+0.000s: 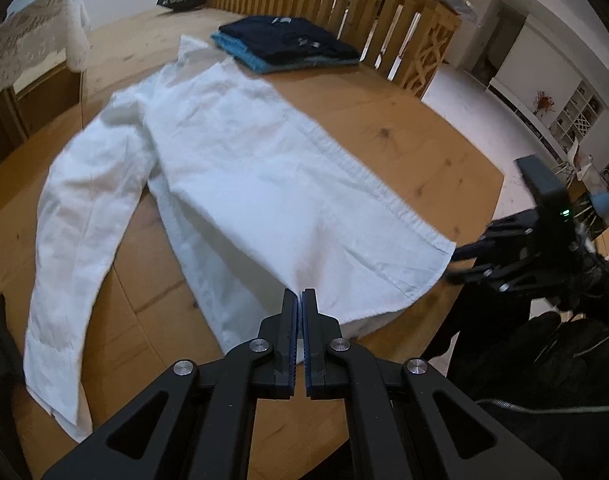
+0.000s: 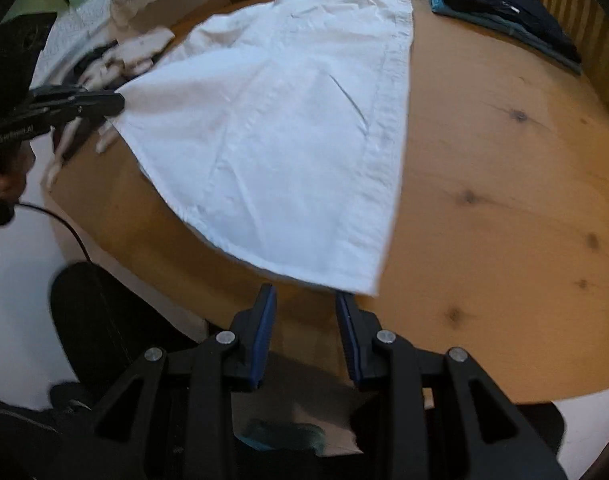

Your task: Fold clothes

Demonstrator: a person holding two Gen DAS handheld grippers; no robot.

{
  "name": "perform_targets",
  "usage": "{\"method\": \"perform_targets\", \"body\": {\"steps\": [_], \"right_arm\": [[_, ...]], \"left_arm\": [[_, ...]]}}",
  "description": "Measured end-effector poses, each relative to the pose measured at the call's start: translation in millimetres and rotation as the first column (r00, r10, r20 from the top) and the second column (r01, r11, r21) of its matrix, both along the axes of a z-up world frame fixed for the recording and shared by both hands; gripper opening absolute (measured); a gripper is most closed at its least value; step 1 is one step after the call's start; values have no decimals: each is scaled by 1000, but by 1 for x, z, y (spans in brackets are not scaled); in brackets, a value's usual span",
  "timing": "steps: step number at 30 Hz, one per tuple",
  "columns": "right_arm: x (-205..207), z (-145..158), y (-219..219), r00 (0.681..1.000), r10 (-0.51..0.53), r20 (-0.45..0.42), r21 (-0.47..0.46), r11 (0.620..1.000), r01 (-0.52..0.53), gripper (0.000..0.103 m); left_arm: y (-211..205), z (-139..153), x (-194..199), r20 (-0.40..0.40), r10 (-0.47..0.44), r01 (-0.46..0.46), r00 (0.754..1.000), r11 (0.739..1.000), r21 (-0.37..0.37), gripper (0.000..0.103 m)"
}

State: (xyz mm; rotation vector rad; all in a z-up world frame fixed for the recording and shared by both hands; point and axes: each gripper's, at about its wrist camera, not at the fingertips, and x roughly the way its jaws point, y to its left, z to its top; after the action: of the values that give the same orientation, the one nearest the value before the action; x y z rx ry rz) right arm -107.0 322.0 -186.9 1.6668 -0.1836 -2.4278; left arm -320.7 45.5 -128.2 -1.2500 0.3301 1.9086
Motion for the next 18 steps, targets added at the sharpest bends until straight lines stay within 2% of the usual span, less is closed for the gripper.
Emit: {"method": "perform_targets", "body": {"steps": [3,9,13,16,17,18], "right_arm": [[6,5,4,1000,-7,-5,-5,1000,7,31],[-1,24,-6,998,24,-58,44,999,-21,31],[-14,17,-36,987,151,-52,-88,984,-155,30],[-17,10,-55,979,181,-97,-97,977,-190,30],[-19,9,-57,980,169,-105,-98,979,-179,29],[-22,7,-57,982,151,-112,-100,982,-163,19]], "left_arm": [[-8,-13,0,31,28,-28,999,1000,2,2],[-9,-15,2,23,31,-31,999,1000,-5,2],[-3,-3,0,18,24,-24,1000,1000,13,2],[2,10,-2,-10,15,-15,1000,1000,15,2],[3,13,-3,-15,15,-14,1000,1000,17,2],[4,16,-4,-21,14,-14,1000,1000,20,2]]}}
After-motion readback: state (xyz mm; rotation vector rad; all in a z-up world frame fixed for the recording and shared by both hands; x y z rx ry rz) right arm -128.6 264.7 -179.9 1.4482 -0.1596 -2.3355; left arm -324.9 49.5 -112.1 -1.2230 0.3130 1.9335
